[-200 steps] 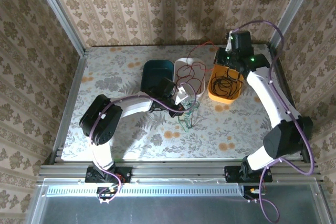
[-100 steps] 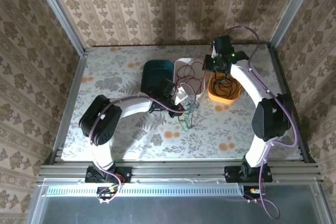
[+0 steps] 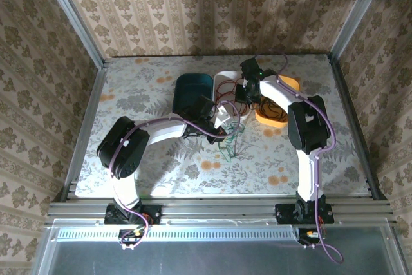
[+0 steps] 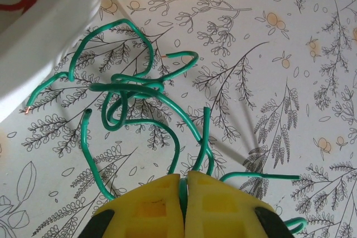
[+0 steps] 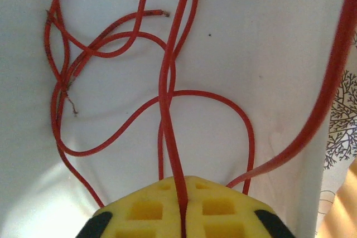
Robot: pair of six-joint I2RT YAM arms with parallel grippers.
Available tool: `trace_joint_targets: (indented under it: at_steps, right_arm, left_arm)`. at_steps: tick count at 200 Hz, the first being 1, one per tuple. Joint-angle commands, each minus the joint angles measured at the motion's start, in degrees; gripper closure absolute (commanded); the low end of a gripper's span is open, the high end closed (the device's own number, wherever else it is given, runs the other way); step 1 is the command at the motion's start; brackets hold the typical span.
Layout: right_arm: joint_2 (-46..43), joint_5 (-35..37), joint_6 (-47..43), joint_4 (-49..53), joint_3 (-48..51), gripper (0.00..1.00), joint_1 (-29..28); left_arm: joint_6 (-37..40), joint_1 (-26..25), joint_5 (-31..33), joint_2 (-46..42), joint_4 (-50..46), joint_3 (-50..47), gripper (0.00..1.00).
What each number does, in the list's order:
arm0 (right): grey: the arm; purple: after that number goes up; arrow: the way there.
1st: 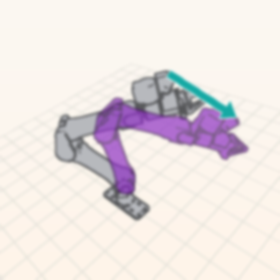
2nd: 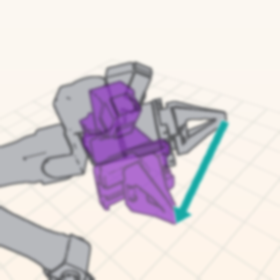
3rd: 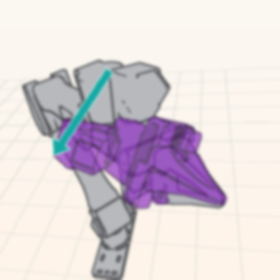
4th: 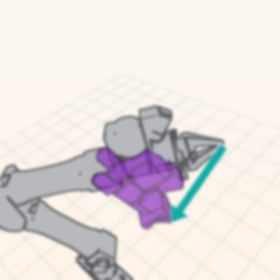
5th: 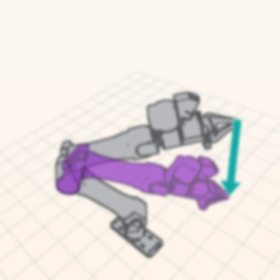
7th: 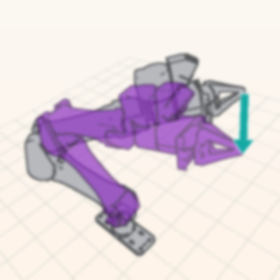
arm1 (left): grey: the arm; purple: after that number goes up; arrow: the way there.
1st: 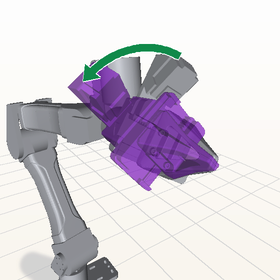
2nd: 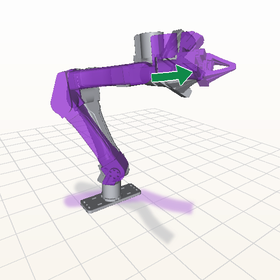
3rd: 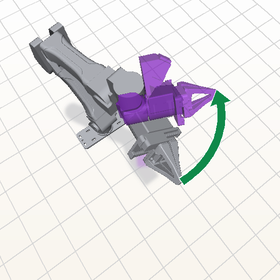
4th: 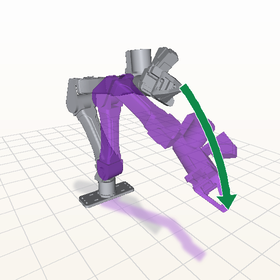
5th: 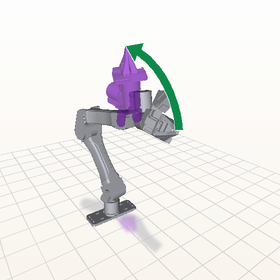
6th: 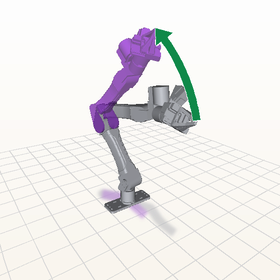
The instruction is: Untangle the cables
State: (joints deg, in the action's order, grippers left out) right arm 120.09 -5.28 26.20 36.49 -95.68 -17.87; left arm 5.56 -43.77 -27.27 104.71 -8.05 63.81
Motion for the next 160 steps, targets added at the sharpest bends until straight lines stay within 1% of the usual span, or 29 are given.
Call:
trace_joint_targets:
  at_steps: [1,18,37,70,86,94,105,125,143,160]
  right_arm:
    - [-2.41,2.85,0.47,1.04,-2.58,0.7,-0.85]
    - [-6.09,5.91,-0.41,0.5,-1.51,0.61,-1.28]
    - [-10.84,8.92,-1.46,-0.65,0.46,0.56,-1.67]
    - [-18.15,12.9,-3.06,-0.15,3.97,0.54,-1.82]
    - [-22.42,12.58,-4.26,-0.35,8.18,0.54,-2.04]
    - [-24.47,11.06,-4.89,-0.17,10.89,0.54,-2.17]
    - [-26.96,7.16,-5.88,0.28,14.88,0.54,-2.35]
    - [-29.65,-2.84,-7.5,1.28,21.9,0.54,-2.83]
    - [-30.06,-10.35,-7.74,0.16,27.25,0.55,-3.22]
    - [-28.16,-15.01,-7.84,0.0,28.98,0.55,-3.42]
  left_arm:
    - [-1.49,0.17,0.61,-2.03,0.98,-0.61,1.0]
    - [-1.52,0.19,0.92,-2.14,1.49,-0.48,1.0]
    - [-2.19,0.26,0.94,-2.29,2.79,-0.53,1.0]
    - [-3.11,0.62,0.21,-2.29,4.42,-0.58,1.0]
    - [-3.35,0.98,0.09,-2.4,5.27,-0.84,1.0]
    - [-3.62,1.08,-0.24,-2.53,5.79,-1.05,1.0]
    - [-4.17,1.45,-0.89,-2.75,6.65,-1.6,1.0]
    - [-5.59,2.17,-2.31,-3.43,8.76,-3.0,1.0]
    - [-6.1,2.62,-3.35,-3.63,9.27,-3.68,0.98]
    - [-6.15,2.64,-3.93,-3.72,9.31,-4.13,0.97]
